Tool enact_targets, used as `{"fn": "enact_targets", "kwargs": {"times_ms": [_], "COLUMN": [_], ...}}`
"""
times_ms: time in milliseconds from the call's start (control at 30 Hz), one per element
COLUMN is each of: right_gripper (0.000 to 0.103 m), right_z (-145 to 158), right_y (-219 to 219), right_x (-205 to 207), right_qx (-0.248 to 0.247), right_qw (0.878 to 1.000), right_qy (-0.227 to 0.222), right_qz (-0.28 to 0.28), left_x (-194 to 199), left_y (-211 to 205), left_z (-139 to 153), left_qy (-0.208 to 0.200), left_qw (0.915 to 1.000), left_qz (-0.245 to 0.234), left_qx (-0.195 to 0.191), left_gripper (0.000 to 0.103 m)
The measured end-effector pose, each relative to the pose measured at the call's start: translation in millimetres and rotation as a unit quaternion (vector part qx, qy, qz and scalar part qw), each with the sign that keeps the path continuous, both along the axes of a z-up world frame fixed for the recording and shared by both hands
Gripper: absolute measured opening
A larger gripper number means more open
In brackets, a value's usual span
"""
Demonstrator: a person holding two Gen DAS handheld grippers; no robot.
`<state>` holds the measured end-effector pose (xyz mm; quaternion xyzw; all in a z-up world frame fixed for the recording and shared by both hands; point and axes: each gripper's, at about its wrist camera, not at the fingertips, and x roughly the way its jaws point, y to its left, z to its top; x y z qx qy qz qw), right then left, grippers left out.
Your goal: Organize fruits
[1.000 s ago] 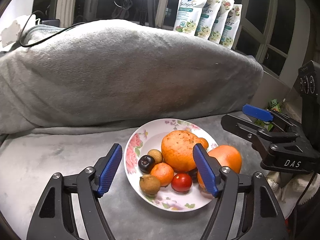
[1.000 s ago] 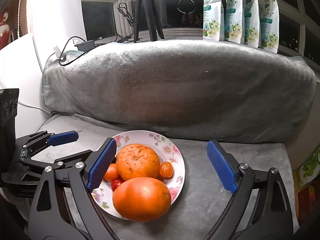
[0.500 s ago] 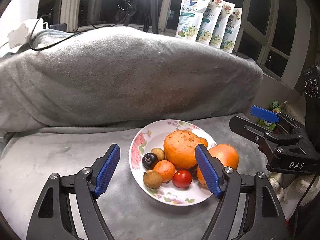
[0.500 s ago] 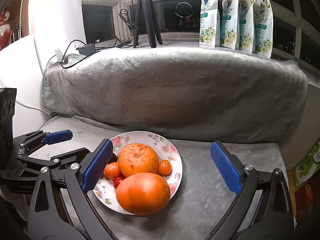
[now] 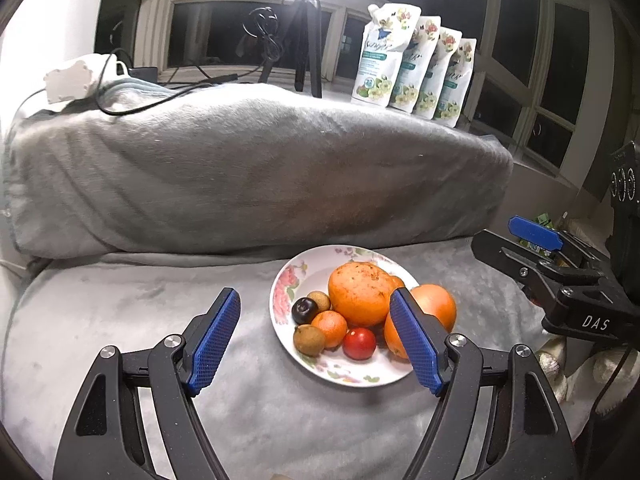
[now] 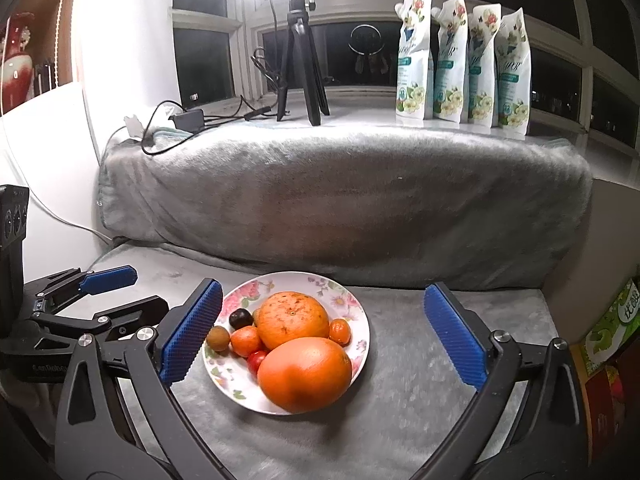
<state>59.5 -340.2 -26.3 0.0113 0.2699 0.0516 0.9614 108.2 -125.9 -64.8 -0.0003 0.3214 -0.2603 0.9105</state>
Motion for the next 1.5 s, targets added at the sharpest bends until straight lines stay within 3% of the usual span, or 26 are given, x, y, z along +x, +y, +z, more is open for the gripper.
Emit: {"fn": "enact_targets", "kwargs": {"times_ms": [700,1500], "right_gripper": [0.103,0.103], "right_z": [9.2,4.0], "right_y": [0.8,-2.2], "right_x": [-54.5,-60.3], "right_qx": [-0.016,-0.016], "right_qw": [0.999,0.999], "right_qy": [-0.034,-0.032], "right_qz": [-0.02,-0.025], "left_x": [-46.6,-54.6], "left_y": [17.5,22.7], "left_z": [9.0,14.5], "left_qy": [-0.03,-0.043], "left_qw": [0.9992,0.9967], "left_qz": [0.023,0.059], "left_qx": [0.014,0.035], "left_gripper": [0.081,0.084]}}
